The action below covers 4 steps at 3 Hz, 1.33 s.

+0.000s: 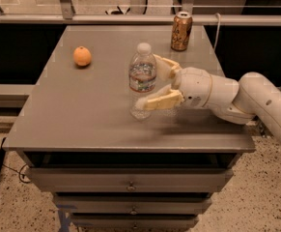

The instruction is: Place water bottle upright

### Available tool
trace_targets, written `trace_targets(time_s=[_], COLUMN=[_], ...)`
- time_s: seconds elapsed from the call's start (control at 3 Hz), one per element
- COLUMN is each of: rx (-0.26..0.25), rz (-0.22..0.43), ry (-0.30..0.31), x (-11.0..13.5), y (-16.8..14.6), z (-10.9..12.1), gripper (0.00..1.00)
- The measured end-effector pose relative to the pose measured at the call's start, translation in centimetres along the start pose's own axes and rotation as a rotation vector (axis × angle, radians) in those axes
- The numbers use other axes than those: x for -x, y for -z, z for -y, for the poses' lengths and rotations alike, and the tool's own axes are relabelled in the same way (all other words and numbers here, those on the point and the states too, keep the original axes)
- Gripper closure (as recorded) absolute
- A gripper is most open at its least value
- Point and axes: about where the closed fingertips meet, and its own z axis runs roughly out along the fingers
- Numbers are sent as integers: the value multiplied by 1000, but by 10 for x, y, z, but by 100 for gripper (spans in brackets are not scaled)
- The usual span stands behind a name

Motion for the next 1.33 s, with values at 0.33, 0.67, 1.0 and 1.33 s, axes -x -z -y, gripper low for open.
trace_targets(time_s=[0.33,0.67,1.0,1.33], rx=[20,47,55,12], rz=[-23,-76,-161,-256], ry=[0,-8,-19,-38], x=[5,10,19,33], y=[3,14,46,99], z=[1,-2,-12,-23], gripper=[0,0,0,0])
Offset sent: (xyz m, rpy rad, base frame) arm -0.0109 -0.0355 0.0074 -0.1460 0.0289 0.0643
